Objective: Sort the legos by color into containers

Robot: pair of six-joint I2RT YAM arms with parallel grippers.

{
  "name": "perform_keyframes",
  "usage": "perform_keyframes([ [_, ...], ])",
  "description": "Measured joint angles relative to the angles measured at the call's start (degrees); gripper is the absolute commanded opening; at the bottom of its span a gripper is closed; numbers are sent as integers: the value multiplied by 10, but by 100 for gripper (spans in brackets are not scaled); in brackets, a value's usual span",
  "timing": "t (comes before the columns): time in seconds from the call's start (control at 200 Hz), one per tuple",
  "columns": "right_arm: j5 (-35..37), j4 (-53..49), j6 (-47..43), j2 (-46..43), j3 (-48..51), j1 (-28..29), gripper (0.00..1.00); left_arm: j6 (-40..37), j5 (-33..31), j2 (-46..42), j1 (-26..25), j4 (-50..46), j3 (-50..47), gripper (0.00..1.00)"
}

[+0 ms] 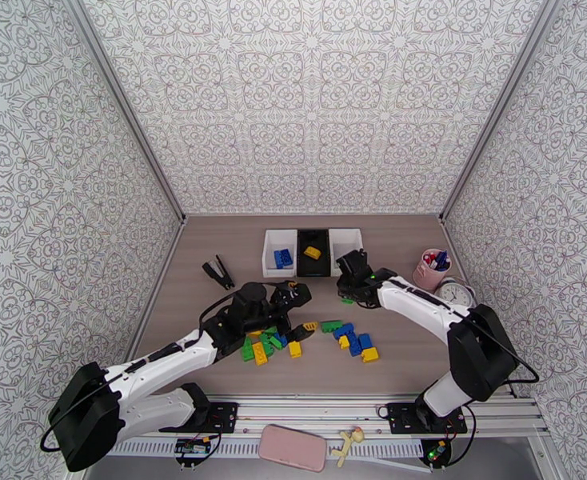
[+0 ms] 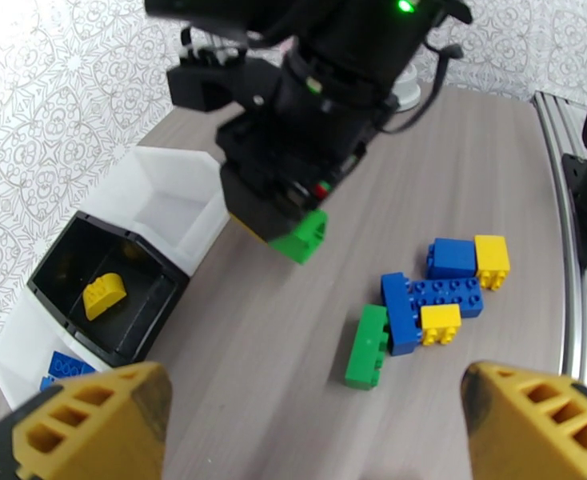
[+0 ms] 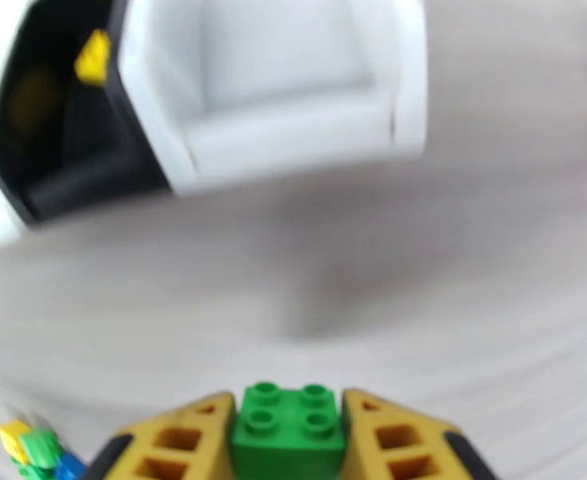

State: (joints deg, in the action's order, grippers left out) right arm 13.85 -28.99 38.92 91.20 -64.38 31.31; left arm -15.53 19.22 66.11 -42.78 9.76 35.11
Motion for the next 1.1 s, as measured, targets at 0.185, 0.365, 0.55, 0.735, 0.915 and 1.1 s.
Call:
perform_keyframes([
  [0.185,-1,67,-65,25,-62,-41,33,21,-10,7,6,17,0,100],
  [0.365,-19,120,-111,103,-138,-68,33,41,-17,13,19,26,0,100],
  [0.55,-25,127,-141,193,-221,-82,33,46,-26,13,20,27,0,100],
  [0.735,-26,125,-161,257,-278,-85,34,46,-26,13,20,30,0,100],
  [0.915,-26,129,-181,264,-282,-86,57,43,-23,11,20,28,0,100],
  [1.1,-23,147,-210,193,-219,-86,73,22,4,-4,27,20,0,100],
])
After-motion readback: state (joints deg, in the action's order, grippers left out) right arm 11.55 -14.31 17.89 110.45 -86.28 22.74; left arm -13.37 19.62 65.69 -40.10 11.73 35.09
